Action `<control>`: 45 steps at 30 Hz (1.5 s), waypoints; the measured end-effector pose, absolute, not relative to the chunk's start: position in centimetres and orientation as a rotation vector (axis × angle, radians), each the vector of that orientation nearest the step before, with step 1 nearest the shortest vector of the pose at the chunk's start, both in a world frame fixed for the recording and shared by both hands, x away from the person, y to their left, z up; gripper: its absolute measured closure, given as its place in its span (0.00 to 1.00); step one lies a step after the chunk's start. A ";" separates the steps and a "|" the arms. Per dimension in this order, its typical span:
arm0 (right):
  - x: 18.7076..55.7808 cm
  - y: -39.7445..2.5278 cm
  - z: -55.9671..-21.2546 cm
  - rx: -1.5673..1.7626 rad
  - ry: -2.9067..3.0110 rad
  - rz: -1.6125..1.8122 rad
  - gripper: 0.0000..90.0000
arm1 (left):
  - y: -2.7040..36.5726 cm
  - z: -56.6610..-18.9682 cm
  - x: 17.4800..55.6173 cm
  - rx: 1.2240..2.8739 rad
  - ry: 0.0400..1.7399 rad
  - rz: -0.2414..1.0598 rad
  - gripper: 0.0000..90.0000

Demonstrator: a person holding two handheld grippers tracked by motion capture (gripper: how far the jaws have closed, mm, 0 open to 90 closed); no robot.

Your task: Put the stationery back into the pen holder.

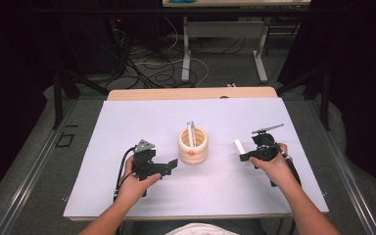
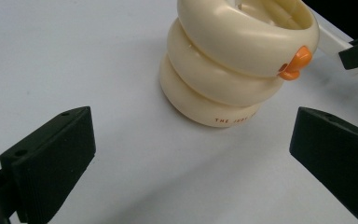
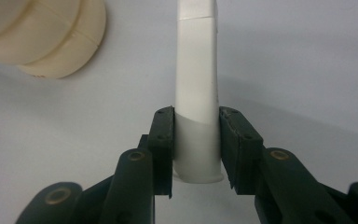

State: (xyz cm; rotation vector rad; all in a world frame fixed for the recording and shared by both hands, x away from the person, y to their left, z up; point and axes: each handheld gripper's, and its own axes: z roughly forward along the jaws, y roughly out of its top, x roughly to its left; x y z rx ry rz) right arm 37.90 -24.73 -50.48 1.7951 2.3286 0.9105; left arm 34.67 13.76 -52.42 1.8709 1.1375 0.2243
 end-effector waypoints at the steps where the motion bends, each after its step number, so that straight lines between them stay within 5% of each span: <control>1: 37.9 -24.7 -50.4 1.773 2.330 0.915 0.75 | 13.8 -52.4 34.7 1.872 1.138 0.224 0.00; 30: 34.9 -21.7 -47.1 1.145 2.128 1.113 0.75 | 13.9 -52.4 34.8 1.870 1.139 0.225 0.00; 45: 33.2 -19.1 -46.5 0.747 2.052 0.892 0.75 | 14.4 -52.2 35.0 1.845 1.155 0.238 0.00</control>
